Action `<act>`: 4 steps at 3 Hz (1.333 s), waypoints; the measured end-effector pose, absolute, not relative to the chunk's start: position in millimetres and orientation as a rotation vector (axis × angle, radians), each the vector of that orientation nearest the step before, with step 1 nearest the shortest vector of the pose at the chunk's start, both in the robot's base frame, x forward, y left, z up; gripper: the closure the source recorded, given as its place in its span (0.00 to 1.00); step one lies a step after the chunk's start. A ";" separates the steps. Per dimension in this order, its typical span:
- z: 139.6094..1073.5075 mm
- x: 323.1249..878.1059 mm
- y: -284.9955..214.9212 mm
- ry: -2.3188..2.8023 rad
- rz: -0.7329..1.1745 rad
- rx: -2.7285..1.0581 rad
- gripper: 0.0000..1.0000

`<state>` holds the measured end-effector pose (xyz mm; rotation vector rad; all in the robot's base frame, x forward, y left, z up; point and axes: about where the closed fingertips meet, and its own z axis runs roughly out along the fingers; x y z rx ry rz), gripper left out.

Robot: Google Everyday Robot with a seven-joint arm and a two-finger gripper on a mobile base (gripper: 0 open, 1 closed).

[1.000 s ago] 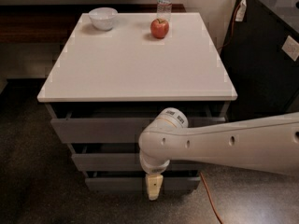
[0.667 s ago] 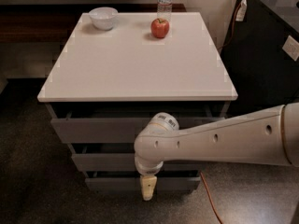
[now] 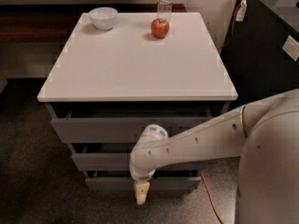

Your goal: Pick coke can from bottom drawer and place on counter

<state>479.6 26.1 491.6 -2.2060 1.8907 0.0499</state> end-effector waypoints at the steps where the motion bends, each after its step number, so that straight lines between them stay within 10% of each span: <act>1: 465.3 470.5 39.9 1.859 0.071 -2.227 0.00; 4: 393.0 457.4 63.4 1.800 0.027 -2.307 0.00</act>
Offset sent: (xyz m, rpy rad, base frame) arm -0.0283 0.0499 -0.0814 0.0168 0.0231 0.0961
